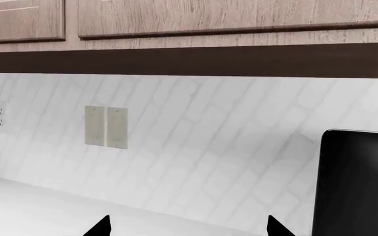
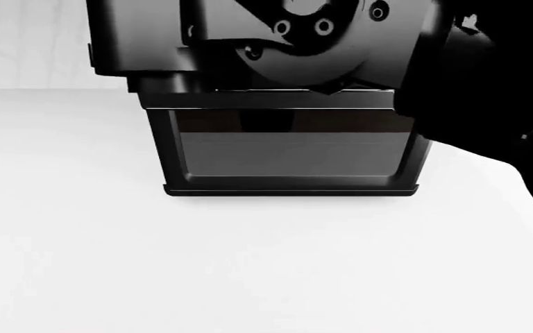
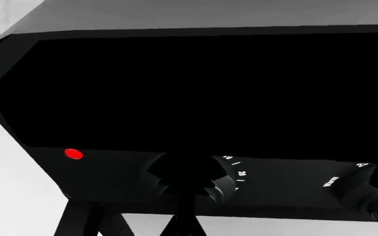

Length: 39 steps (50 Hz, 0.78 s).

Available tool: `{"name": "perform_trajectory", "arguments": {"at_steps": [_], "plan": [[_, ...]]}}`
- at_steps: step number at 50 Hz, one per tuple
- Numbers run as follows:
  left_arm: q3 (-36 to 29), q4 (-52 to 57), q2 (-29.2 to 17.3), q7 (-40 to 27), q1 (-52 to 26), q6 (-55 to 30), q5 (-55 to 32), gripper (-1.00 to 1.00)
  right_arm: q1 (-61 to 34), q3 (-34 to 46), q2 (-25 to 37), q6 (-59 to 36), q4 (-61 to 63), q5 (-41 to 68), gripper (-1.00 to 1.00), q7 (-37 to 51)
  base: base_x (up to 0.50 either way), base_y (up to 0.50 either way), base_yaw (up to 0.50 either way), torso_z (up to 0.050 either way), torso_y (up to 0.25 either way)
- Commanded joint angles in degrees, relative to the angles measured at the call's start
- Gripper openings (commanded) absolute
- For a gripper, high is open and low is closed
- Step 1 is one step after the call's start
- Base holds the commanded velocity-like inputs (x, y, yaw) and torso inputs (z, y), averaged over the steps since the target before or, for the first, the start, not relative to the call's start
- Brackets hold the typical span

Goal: Turn on the toaster oven by setting the timer.

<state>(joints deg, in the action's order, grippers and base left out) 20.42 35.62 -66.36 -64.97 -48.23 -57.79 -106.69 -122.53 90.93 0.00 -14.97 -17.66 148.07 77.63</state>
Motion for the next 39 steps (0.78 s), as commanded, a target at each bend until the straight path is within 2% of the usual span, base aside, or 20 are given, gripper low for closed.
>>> {"name": "perform_trajectory", "arguments": {"at_steps": [1,39], "plan": [[0.3,0.0,0.0,0.0,0.4,0.1,0.0,1.00,0.8,0.0,0.0,6.8,-0.4,-0.7,-1.00,-2.9,0.00,0.00,0.00,0.000,0.000],[0.9,0.2,-0.1,-0.3,1.2,0.4,-0.4,1.00,1.7,0.0,0.0,23.4,1.1,2.7,-1.00,-10.2,0.00,0.00,0.00,0.000,0.000]]}}
